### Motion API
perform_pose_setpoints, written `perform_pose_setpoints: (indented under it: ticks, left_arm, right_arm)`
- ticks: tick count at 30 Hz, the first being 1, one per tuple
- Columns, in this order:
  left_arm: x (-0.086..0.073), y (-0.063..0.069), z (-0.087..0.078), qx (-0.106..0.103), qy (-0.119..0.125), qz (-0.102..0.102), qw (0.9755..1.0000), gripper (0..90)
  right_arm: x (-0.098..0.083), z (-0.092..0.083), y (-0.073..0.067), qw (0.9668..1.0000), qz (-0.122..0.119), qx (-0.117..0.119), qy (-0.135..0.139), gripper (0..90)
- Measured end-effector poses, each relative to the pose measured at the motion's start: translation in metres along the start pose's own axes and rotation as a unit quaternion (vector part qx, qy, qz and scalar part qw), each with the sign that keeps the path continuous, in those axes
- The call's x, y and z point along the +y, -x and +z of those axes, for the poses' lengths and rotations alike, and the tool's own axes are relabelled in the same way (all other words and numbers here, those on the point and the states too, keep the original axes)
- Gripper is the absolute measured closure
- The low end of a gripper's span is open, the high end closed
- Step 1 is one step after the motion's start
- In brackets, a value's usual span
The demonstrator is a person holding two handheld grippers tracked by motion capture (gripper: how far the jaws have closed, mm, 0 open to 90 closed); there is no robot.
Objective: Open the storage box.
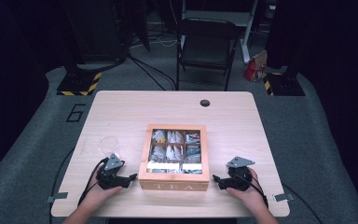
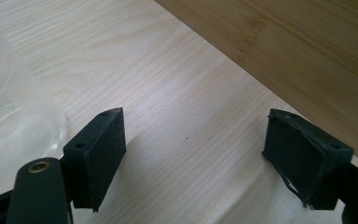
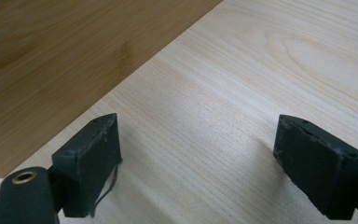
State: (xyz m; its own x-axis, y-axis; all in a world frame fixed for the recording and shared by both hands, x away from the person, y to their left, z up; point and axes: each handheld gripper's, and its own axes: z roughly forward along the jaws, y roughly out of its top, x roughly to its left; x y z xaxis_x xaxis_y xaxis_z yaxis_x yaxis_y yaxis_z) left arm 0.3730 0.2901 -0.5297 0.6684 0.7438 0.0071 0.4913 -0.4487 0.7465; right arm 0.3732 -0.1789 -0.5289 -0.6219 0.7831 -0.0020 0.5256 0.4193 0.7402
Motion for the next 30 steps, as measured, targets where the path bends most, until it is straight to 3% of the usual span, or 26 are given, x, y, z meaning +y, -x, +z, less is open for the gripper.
perform_pose_setpoints:
  ticks: [18, 30]
  left_arm:
    - [-0.0003, 0.0002, -0.0016, 0.005, -0.003, 0.000, 1.0000, 20.5]
    - [-0.0002, -0.0001, -0.0016, 0.005, -0.003, -0.001, 1.0000, 20.6]
  right_arm:
    - [0.0000, -0.0001, -0.0001, 1.0000, 0.000, 0.001, 0.000, 14.4]
    - [-0.0003, -0.0016, 0.0008, 1.0000, 0.002, 0.002, 0.003, 22.3]
